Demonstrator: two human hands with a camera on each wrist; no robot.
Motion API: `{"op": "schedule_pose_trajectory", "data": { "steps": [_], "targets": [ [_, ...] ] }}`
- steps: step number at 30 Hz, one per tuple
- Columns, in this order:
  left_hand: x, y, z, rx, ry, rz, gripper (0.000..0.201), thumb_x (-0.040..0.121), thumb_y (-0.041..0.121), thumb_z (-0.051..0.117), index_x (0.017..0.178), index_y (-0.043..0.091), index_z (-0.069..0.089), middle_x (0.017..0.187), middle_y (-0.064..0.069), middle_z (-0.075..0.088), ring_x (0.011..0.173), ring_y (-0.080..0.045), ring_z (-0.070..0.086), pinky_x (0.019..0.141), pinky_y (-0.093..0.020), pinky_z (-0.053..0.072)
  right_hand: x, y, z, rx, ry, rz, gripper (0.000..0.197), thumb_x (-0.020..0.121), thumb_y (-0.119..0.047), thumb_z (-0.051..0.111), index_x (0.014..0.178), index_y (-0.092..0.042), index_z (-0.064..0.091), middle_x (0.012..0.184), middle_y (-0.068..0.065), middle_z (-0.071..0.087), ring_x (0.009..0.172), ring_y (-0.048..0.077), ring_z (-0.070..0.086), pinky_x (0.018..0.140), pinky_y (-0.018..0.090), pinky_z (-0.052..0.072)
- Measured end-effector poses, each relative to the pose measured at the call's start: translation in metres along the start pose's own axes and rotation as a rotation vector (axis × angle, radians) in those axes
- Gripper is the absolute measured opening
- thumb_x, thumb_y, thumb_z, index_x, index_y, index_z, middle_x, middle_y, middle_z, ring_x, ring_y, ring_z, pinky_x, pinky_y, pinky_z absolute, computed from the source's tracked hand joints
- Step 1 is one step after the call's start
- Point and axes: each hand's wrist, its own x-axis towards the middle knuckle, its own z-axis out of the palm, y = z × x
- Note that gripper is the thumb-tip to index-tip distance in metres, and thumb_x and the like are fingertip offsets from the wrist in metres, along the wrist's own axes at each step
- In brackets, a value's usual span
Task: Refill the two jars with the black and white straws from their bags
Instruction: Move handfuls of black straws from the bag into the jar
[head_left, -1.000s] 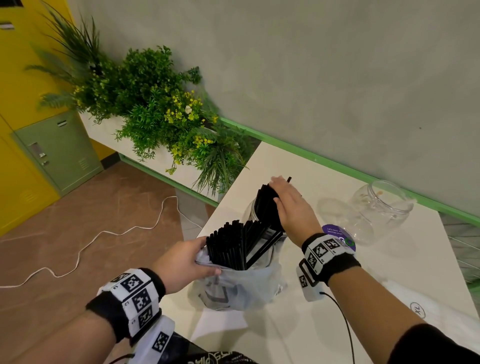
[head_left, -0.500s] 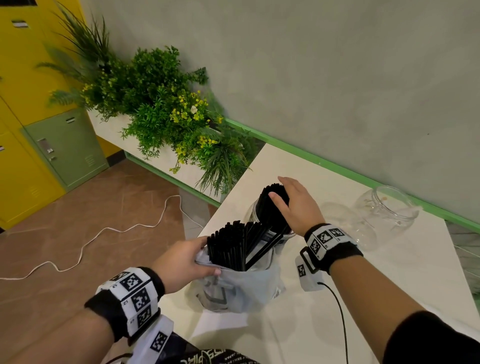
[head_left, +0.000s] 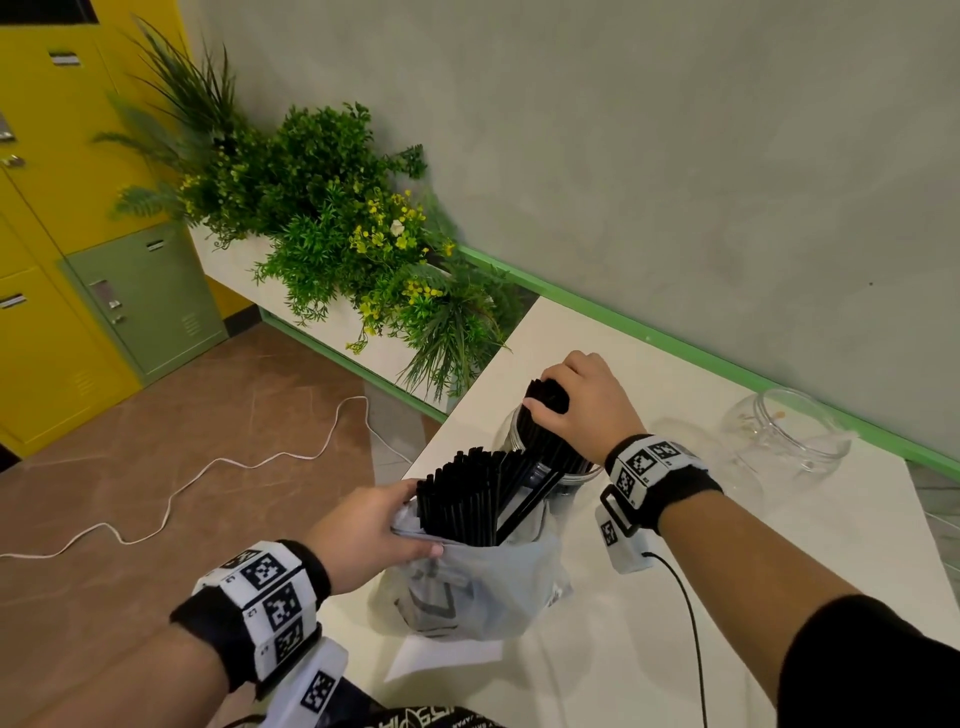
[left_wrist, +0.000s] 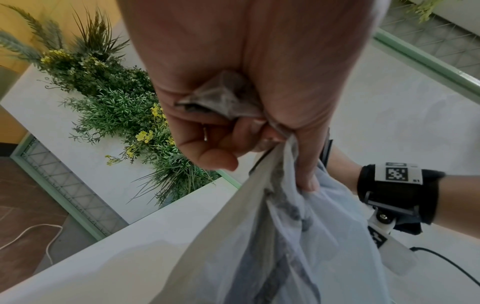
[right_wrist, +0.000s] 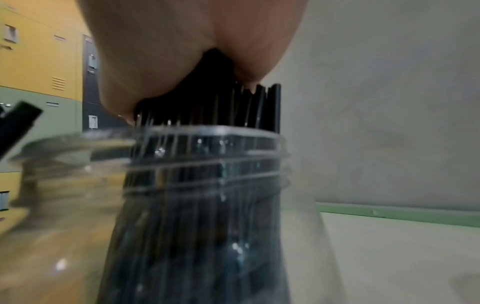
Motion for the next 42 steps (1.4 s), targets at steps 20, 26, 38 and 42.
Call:
{"op": "schedule_pose_trajectory", "data": {
  "steps": [20, 26, 38, 42],
  "targets": [
    [-0.007, -0.002, 0.003, 0.065, -0.007, -0.012, 0.026, 0.078, 0.03, 0.071, 0.104, 0.03, 0.065, 0.088, 0.01, 0.071, 0.079, -0.002, 0.063, 0.074, -0.027, 0.051, 0.01, -0.005, 0.007, -0.063, -0.125, 0.233, 0.042, 0.089, -0.042, 0.054, 0.125, -0.021, 0.052, 0.124, 0.003, 0.05, 0.115, 0.027, 0.044, 0.091, 0.04, 0.045],
    [-0.009, -0.002, 0.002, 0.066, -0.018, -0.01, 0.026, 0.079, 0.029, 0.07, 0.104, 0.028, 0.065, 0.094, 0.006, 0.071, 0.084, -0.005, 0.064, 0.077, -0.03, 0.052, -0.023, -0.019, -0.02, 0.265, 0.312, 0.217, 0.037, 0.089, -0.037, 0.057, 0.121, -0.018, 0.054, 0.118, 0.002, 0.052, 0.112, 0.019, 0.044, 0.096, 0.03, 0.037],
    [-0.011, -0.003, 0.008, 0.061, -0.064, 0.046, 0.022, 0.081, 0.033, 0.072, 0.101, 0.029, 0.067, 0.097, 0.011, 0.072, 0.088, -0.002, 0.064, 0.082, -0.028, 0.051, -0.146, -0.053, 0.036, 1.062, -0.401, 0.842, 0.053, 0.078, -0.07, 0.048, 0.113, -0.033, 0.06, 0.109, -0.002, 0.067, 0.096, 0.017, 0.065, 0.076, 0.028, 0.054],
    [-0.013, -0.001, 0.014, 0.036, -0.086, 0.103, 0.032, 0.081, 0.027, 0.073, 0.102, 0.048, 0.06, 0.1, 0.027, 0.066, 0.094, 0.011, 0.059, 0.073, -0.006, 0.042, -0.133, -0.07, 0.035, 1.157, -0.386, 0.842, 0.024, 0.071, -0.029, 0.06, 0.089, -0.014, 0.067, 0.088, 0.0, 0.068, 0.087, 0.016, 0.063, 0.08, 0.029, 0.05]
  ]
}}
